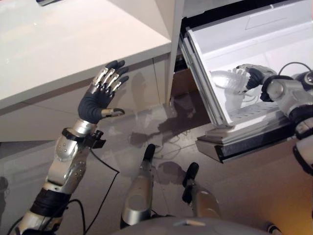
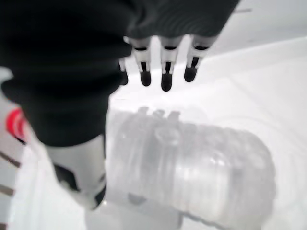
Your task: Take the drinks into the refrigerator
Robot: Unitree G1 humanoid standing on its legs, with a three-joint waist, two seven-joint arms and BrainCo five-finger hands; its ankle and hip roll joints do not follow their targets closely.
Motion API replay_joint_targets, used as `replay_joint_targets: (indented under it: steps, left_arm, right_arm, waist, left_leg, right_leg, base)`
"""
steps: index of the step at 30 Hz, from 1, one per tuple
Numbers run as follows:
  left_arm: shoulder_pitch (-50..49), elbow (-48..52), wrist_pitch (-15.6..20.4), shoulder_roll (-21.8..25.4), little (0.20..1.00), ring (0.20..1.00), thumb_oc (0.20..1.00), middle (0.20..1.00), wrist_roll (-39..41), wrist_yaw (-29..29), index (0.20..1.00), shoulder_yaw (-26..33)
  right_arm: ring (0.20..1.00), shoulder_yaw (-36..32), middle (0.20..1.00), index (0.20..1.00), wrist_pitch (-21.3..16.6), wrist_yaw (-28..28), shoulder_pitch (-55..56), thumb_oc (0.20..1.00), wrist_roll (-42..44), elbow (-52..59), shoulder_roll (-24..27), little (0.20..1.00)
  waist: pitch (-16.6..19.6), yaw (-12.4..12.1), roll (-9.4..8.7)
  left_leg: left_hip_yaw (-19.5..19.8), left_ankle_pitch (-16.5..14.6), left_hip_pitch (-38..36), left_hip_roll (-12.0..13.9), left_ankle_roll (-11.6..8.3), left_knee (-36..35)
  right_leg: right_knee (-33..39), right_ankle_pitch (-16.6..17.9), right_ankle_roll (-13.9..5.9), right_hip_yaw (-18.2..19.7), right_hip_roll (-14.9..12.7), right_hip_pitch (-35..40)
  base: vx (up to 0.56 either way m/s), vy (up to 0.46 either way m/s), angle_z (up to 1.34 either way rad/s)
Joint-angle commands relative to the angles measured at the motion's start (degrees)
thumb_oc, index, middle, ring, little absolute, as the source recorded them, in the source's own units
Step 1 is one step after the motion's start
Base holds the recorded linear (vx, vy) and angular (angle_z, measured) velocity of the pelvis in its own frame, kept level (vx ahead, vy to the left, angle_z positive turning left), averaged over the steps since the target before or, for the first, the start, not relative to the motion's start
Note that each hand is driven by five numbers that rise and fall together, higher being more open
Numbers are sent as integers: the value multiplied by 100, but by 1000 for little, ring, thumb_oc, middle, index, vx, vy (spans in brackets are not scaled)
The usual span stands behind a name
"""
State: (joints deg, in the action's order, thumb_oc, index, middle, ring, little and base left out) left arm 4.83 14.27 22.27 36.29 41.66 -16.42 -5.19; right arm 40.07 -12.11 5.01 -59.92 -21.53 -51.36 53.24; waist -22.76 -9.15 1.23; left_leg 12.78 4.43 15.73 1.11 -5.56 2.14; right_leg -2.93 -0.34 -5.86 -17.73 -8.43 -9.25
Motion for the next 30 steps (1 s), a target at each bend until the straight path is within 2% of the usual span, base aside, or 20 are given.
replay_joint_targets:
  steps: [1,3,4,7,9,10,11,13,14,16,19,21,22,23,24,27,30]
  left_arm:
    - [-53,301,302,-90,1000,1000,1000,1000,-101,-26,1000,426]
    - [-148,278,314,-77,1000,1000,1000,1000,-252,16,1000,571]
    - [-227,285,310,-81,1000,1000,1000,1000,-273,25,1000,675]
    - [-503,327,286,-181,1000,1000,1000,1000,-325,6,1000,1006]
    - [-743,447,292,-249,1000,1000,1000,1000,-335,-8,1000,1239]
    - [-743,447,292,-249,1000,1000,1000,1000,-335,-8,1000,1239]
    - [-904,495,329,-243,1000,1000,1000,1000,-401,5,1000,1446]
    - [-1023,522,359,-308,1000,1000,1000,1000,-449,10,1000,1553]
    - [-1068,519,363,-366,1000,1000,1000,1000,-498,59,1000,1588]
    - [-1201,572,343,-445,1000,1000,1000,1000,-570,61,1000,1739]
    - [-1315,597,297,-650,1000,1000,1000,1000,-668,106,1000,1924]
    - [-1349,602,279,-708,1000,1000,1000,1000,-699,83,1000,1960]
    - [-1319,594,280,-761,1000,1000,1000,1000,-659,74,1000,1937]
    - [-1279,566,258,-785,1000,1000,1000,1000,-663,81,1000,1921]
    - [-1255,547,259,-813,1000,1000,1000,1000,-688,74,1000,1921]
    - [-1154,531,301,-845,1000,1000,1000,1000,-672,38,1000,1842]
    - [-1044,522,358,-881,1000,1000,1000,1000,-596,38,1000,1686]
  right_arm:
    - [1000,16,1000,1000,-222,-87,-208,1000,542,1252,865,1000]
    - [1000,-518,1000,1000,-356,-122,168,1000,836,2047,1492,1000]
    - [1000,-1048,1000,1000,-407,-94,551,1000,1017,2634,1883,1000]
    - [1000,-2981,1000,1000,-631,-197,2355,1000,1257,3767,2259,1000]
    - [1000,-4885,1000,1000,-789,-520,4265,1000,1153,4359,1969,1000]
    - [1000,-4885,1000,1000,-789,-520,4265,1000,1153,4359,1969,1000]
    - [1000,-6312,1000,1000,-858,-843,5789,1000,773,4692,1441,1000]
    - [1000,-7043,1000,1000,-887,-1021,6673,1000,534,4791,799,1000]
    - [1000,-7156,1000,1000,-854,-1199,6915,1000,471,4639,384,1000]
    - [1000,-7393,1000,1000,-773,-1297,7358,1000,166,4590,-117,1000]
    - [1000,-7299,1000,1000,-544,-1275,7748,1000,-77,4198,-1108,1000]
    - [1000,-7151,1000,1000,-486,-1228,7782,1000,-154,4092,-1322,1000]
    - [937,-6818,937,937,-425,-1227,7686,937,-143,3618,-1420,937]
    - [520,-6584,520,520,-362,-1150,7630,520,-185,3440,-1480,520]
    - [200,-6283,200,200,-330,-1027,7577,200,-215,3158,-1533,200]
    - [200,-5424,200,200,-292,-724,7208,200,-152,2312,-1516,200]
    - [200,-4556,200,200,-301,-710,6594,200,-214,1487,-1471,200]
  waist:
    - [-41,232,-172]
    - [13,337,-255]
    - [50,410,-319]
    - [150,666,-420]
    - [231,794,-504]
    - [231,794,-504]
    - [299,897,-548]
    - [366,962,-557]
    - [386,1004,-555]
    - [430,1084,-561]
    - [474,1221,-555]
    - [504,1203,-569]
    - [497,1195,-565]
    - [498,1205,-559]
    - [488,1197,-557]
    - [451,1129,-515]
    - [418,1030,-452]
  left_leg:
    - [-276,-377,-511,-356,521,-190]
    - [-329,-477,-544,-359,524,-97]
    - [-363,-501,-524,-369,537,-37]
    - [-473,-649,-531,-379,574,103]
    - [-507,-691,-506,-392,614,145]
    - [-507,-691,-506,-392,614,145]
    - [-547,-729,-522,-401,634,144]
    - [-562,-758,-563,-408,654,128]
    - [-589,-775,-586,-409,673,118]
    - [-660,-824,-641,-407,700,119]
    - [-814,-941,-720,-399,755,147]
    - [-860,-920,-704,-406,770,157]
    - [-903,-939,-725,-406,775,172]
    - [-916,-936,-720,-409,777,179]
    - [-928,-939,-722,-412,781,191]
    - [-936,-940,-735,-421,776,219]
    - [-902,-923,-730,-429,761,224]
  right_leg:
    - [-567,-374,284,110,214,-325]
    - [-558,-393,280,140,214,-249]
    - [-529,-353,266,181,211,-243]
    - [-502,-347,240,291,235,-208]
    - [-464,-308,216,341,240,-202]
    - [-464,-308,216,341,240,-202]
    - [-450,-312,202,405,251,-197]
    - [-439,-333,198,437,264,-165]
    - [-422,-335,193,464,270,-144]
    - [-399,-324,181,556,289,-131]
    - [-410,-331,168,752,333,-142]
    - [-394,-288,164,801,330,-173]
    - [-411,-290,165,845,335,-174]
    - [-417,-288,169,874,340,-192]
    - [-436,-296,179,891,346,-207]
    - [-457,-314,190,901,339,-196]
    - [-478,-322,196,867,310,-183]
  base:
    - [24,34,4]
    - [19,53,1]
    - [4,68,2]
    - [19,71,1]
    - [17,62,-17]
    - [38,75,-21]
    - [45,65,-14]
    - [48,73,-19]
    - [31,73,-23]
    - [25,72,-34]
    - [17,71,-36]
    - [-4,38,-30]
    - [-5,36,-26]
    - [-19,29,-19]
    - [-25,22,-17]
    - [-16,4,-5]
    - [0,0,0]
